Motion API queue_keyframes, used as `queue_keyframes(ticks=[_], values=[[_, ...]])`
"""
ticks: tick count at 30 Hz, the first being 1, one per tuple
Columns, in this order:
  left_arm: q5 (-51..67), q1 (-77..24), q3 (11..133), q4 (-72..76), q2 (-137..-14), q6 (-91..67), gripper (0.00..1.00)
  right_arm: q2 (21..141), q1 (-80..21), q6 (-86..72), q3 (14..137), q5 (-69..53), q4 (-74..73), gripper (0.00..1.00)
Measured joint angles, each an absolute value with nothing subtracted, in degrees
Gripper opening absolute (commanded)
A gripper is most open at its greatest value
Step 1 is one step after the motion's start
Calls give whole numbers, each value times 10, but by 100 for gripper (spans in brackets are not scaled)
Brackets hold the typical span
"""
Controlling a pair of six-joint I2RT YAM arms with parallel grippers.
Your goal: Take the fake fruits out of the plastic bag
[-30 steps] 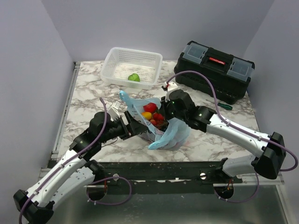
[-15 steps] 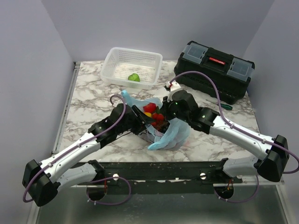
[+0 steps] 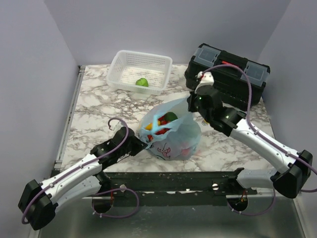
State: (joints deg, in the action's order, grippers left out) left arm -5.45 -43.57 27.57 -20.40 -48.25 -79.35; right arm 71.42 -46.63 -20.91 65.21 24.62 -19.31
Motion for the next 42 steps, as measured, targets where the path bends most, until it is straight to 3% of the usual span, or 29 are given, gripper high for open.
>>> queue_keyframes(ticks=[5,9,16,20,23,25,27,34,38,42], values=[[-56,-432,231,-213,-425,-788,0,708,-358,-206,664,242,-201,1],[-57,-430,222,-205,-390,-771,1,692,-352,-191,664,219,-203,7],[-22,-426,271,-185,-414,-645,46,696,-354,-164,678,112,-221,51],[7,-425,321,-177,-403,-542,69,709,-354,-160,709,63,-269,66],[21,-424,344,-181,-375,-462,79,708,-354,-164,735,37,-315,79],[29,-424,357,-186,-359,-420,82,703,-354,-173,752,25,-344,93],[46,-424,377,-194,-352,-372,84,694,-354,-188,762,24,-370,100],[80,-424,482,-227,-402,-239,86,676,-354,-288,786,33,-469,100],[95,-424,547,-241,-458,-169,99,667,-354,-348,764,34,-496,100],[143,-429,588,-247,-513,-112,99,643,-354,-388,736,36,-507,100]])
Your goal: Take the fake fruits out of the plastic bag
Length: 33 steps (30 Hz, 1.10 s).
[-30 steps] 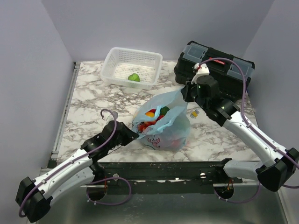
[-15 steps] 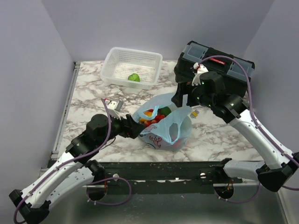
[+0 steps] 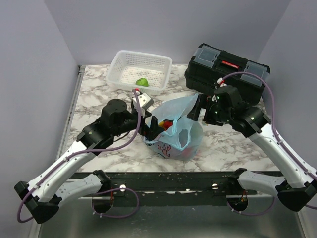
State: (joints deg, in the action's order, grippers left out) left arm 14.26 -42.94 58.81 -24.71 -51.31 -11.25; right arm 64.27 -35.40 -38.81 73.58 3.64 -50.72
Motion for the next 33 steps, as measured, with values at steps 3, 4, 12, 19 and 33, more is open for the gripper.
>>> queue_keyframes(ticks=[3,4,12,19,33], values=[[170,-447,592,-250,-539,-86,99,620,-354,-413,706,20,-495,100],[175,-455,593,-252,-546,-81,99,614,-354,-423,693,10,-488,96],[138,-545,655,-263,-627,-77,99,608,-354,-476,567,-78,-404,52],[14,-574,726,-298,-717,-91,89,598,-354,-483,520,-103,-367,26],[-159,-467,803,-384,-894,-89,7,534,-354,-475,446,-132,-356,1]])
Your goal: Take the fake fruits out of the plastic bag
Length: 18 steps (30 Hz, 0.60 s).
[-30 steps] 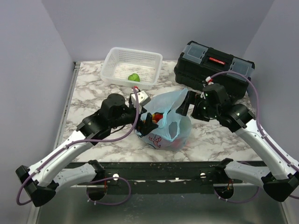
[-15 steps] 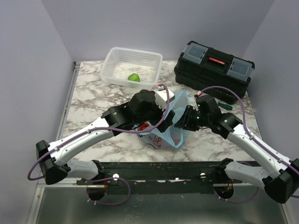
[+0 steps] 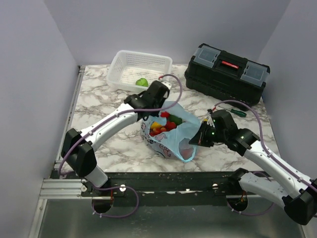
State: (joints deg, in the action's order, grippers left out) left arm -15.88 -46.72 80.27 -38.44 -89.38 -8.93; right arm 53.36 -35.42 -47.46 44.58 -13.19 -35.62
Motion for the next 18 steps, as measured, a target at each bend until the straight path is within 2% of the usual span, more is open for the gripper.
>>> queue_keyframes(ticks=[6,9,11,14,16,18], values=[[-138,-361,832,-398,-922,-100,2,506,-361,-498,362,-165,-361,1],[-115,-354,890,-402,-974,-99,12,505,-376,-510,341,-168,-370,1],[-104,-354,903,-404,-996,-94,26,507,-382,-510,341,-167,-379,13],[-85,-348,899,-407,-998,-90,55,516,-385,-509,343,-166,-390,35],[-74,-344,892,-405,-986,-90,68,529,-387,-505,344,-168,-391,51],[-61,-340,871,-406,-946,-85,76,540,-387,-498,347,-167,-391,63]])
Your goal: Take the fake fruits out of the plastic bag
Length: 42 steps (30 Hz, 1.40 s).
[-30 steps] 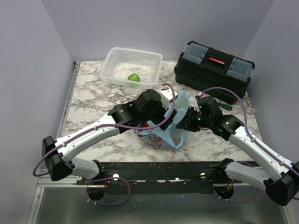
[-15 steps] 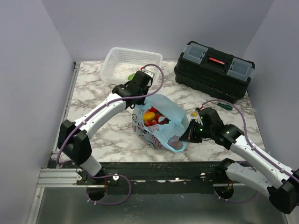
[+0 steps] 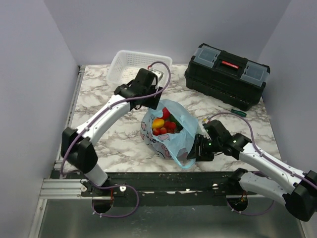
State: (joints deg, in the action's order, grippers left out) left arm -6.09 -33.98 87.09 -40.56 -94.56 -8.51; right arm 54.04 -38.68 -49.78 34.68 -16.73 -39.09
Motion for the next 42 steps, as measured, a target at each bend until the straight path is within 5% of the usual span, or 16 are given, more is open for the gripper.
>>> queue_keyframes(ticks=[8,14,20,24,29,42], values=[[-52,-338,816,-431,-711,-72,97,563,-387,-438,444,-128,-398,100],[-3,-337,791,-441,-583,-100,98,599,-387,-371,551,-54,-424,100],[185,-350,679,-372,-491,-194,97,620,-387,-321,613,29,-436,100],[235,-444,606,-292,-488,-250,92,643,-387,-309,622,66,-430,100],[183,-552,569,-225,-538,-269,77,682,-387,-309,622,86,-408,100],[-106,-617,616,-195,-719,-236,84,702,-387,-325,601,106,-345,100]])
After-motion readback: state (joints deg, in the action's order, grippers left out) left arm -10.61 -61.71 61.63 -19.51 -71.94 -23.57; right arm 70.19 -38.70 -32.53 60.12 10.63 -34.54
